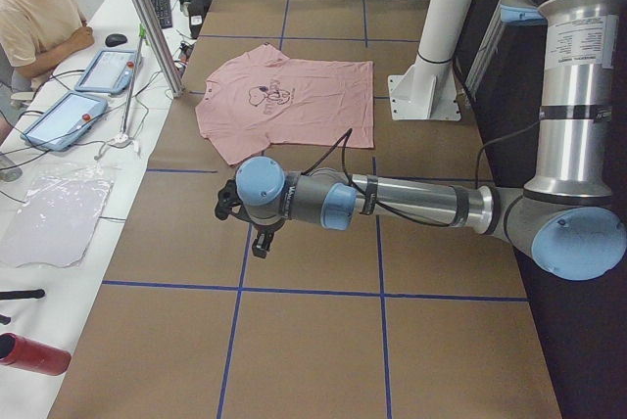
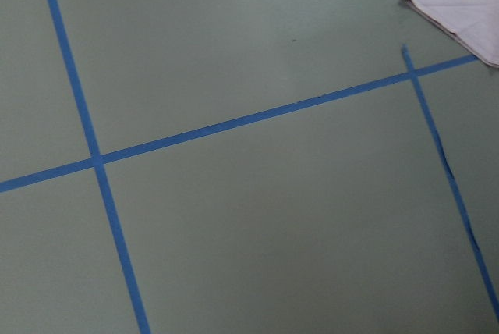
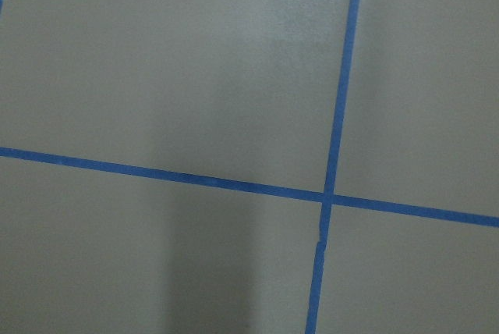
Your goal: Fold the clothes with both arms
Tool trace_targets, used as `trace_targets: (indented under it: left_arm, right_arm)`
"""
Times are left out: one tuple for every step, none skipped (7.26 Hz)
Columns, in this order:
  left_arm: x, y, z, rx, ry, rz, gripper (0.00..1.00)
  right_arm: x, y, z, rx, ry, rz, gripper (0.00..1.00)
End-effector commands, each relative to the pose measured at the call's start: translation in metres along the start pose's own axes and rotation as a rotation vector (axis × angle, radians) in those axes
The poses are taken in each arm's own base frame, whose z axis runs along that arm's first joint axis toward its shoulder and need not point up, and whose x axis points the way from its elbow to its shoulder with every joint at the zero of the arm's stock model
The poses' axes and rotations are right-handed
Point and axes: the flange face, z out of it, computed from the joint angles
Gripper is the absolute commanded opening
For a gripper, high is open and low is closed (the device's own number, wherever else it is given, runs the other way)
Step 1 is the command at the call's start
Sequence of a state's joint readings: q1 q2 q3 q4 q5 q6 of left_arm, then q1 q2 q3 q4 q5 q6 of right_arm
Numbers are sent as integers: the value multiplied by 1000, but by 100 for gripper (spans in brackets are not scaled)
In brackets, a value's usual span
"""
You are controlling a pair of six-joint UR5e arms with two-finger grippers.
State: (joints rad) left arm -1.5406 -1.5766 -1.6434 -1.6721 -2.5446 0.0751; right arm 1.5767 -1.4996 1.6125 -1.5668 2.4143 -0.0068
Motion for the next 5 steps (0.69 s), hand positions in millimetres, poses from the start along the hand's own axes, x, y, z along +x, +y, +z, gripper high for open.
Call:
trace_targets:
  left_arm:
    - [-1, -23, -6, 8, -47, 22, 100]
    - [-3, -18, -5, 4, -56, 16, 100]
    - [-1, -17, -7, 8, -60, 23, 100]
    - [0, -15, -5, 7, -46, 23, 100]
    - [3, -18, -8, 16, -49, 36, 100]
  right_arm:
    - [8, 9, -1, -3, -7, 18, 100]
    - [6, 9, -1, 3, -5, -1, 100]
    - [4, 7, 2, -4, -3, -4, 100]
    - [-8, 0, 40, -76, -12, -18, 100]
    - [-49, -11, 61, -77, -115, -117, 100]
